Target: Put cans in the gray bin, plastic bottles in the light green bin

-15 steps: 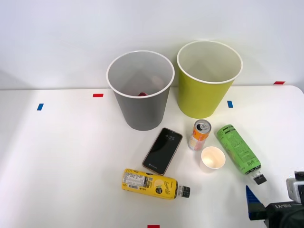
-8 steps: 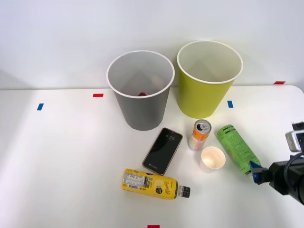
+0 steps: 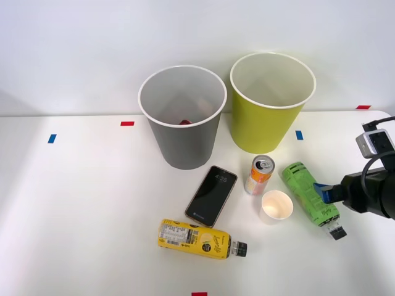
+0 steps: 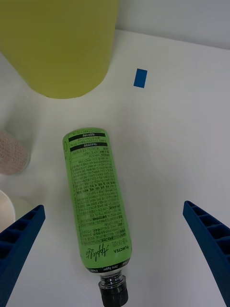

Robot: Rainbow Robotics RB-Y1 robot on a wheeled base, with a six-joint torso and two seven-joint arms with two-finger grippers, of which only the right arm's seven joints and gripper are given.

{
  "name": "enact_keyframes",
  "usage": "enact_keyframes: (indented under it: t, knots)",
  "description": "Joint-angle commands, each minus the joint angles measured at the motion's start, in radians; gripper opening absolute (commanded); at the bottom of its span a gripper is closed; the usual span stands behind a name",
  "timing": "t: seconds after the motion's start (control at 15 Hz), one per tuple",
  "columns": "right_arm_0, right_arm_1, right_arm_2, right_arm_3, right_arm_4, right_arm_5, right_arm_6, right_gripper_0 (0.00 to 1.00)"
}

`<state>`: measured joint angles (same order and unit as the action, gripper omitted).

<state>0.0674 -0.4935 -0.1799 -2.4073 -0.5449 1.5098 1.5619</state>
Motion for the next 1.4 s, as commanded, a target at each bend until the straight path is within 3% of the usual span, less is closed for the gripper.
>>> enact_keyframes:
  t: [0.07, 0.47, 0.73, 1.4]
  knots:
    - [-0.124, -0.007, 0.020, 0.054, -0.007, 0.182, -0.014, 1.00]
    - [-0.218, -0.007, 0.048, 0.223, 0.002, 0.181, -0.023, 1.00]
    - [-0.273, -0.007, 0.125, 0.292, 0.062, 0.181, -0.037, 1.00]
    - [-0.348, 0.050, 0.204, 0.478, 0.129, 0.112, -0.031, 1.00]
